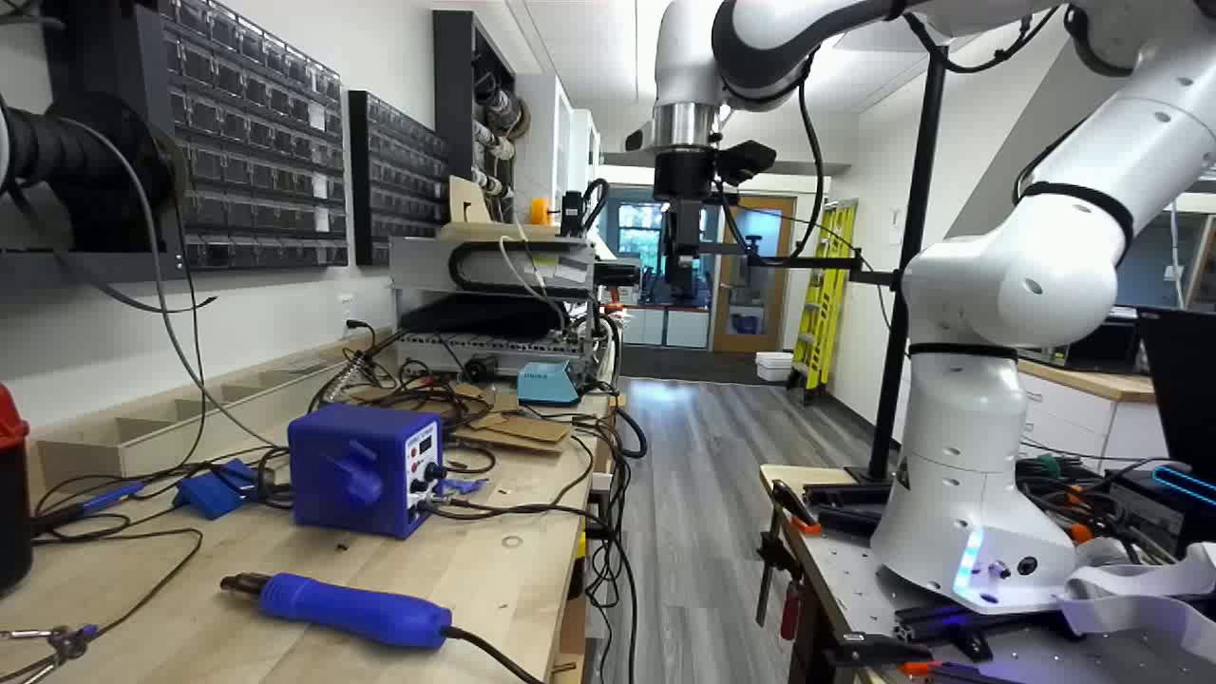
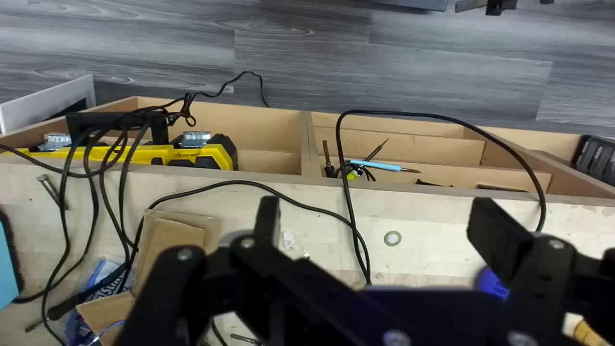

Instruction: Pick the soldering pump and put it on the side of the soldering station

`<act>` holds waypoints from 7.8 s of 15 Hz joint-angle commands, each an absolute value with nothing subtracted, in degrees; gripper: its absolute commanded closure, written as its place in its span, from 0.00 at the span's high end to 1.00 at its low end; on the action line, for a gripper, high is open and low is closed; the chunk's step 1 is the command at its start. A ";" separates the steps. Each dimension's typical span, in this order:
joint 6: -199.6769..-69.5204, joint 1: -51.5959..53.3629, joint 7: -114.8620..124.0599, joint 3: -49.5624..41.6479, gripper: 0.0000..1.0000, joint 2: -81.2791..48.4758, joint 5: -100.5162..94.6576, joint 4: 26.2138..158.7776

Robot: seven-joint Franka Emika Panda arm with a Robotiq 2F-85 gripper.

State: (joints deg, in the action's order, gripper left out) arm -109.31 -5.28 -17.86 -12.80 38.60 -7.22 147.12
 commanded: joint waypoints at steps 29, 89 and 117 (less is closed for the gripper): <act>-136.96 -3.05 21.96 8.74 1.00 17.28 -6.66 147.30; -146.88 13.91 25.76 3.84 1.00 -25.90 -8.13 116.71; -145.26 11.36 14.00 4.02 0.20 -35.11 -0.38 107.52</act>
State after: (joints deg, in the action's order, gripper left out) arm -147.41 12.62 16.89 2.82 -35.58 -2.44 107.98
